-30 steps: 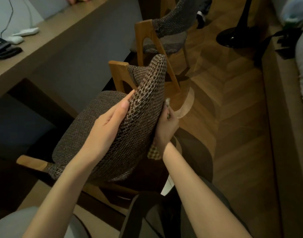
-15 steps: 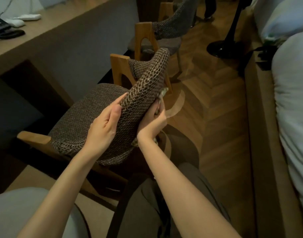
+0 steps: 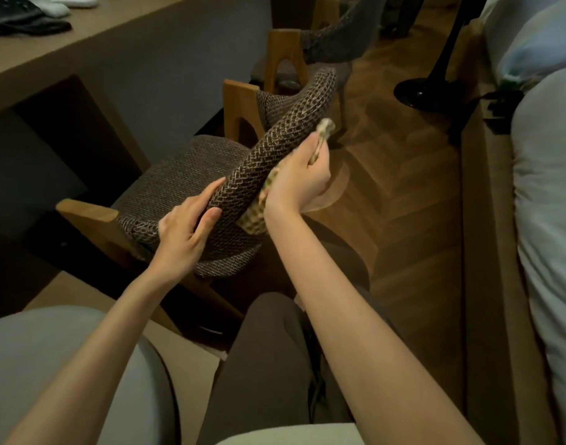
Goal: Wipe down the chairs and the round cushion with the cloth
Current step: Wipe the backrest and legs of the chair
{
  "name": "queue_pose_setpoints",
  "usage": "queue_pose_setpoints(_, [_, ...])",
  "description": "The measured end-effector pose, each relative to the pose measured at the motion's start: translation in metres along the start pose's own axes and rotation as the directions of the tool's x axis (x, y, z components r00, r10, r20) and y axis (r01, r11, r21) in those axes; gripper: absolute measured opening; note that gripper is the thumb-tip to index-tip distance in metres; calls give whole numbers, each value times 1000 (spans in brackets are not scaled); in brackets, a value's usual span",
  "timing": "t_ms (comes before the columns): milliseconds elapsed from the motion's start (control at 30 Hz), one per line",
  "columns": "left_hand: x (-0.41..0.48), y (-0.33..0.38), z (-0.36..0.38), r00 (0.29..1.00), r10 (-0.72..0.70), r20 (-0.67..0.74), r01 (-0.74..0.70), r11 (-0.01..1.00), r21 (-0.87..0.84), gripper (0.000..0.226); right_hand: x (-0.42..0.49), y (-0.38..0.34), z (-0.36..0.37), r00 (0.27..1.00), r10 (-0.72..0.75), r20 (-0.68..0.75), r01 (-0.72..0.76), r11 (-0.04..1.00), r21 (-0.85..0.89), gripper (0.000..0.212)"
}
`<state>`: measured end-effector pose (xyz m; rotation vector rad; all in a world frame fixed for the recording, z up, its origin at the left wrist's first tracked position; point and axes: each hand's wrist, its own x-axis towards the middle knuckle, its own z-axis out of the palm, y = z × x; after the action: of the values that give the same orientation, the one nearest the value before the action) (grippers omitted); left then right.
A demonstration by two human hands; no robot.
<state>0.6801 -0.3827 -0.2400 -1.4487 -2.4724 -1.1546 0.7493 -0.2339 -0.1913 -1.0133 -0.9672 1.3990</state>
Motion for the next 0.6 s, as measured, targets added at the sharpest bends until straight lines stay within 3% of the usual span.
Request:
queue_pose_setpoints(200, [2, -7, 1, 1000, 16, 18, -15, 999, -39, 46, -12, 63, -10, 979, 205, 18, -202, 972, -123, 35])
queue_pose_setpoints(300, [4, -7, 3, 999, 51, -5, -51, 999, -12, 44, -10, 86, -14, 928, 372, -28, -366, 894, -260, 35])
queue_pose_setpoints(400, [3, -6, 5, 998, 52, -24, -53, 998, -17, 42, -11, 92, -19, 903, 430, -14, -415, 862, -292, 38])
queue_pose_setpoints(467, [2, -5, 5, 999, 31, -25, -32, 999, -20, 42, -16, 82, -18, 933, 360, -17, -355, 909, -220, 37])
queue_pose_setpoints(600, [1, -5, 7, 999, 17, -31, -17, 1000, 3, 42, -29, 39, -9, 999, 33, 16, -33, 999, 21, 36])
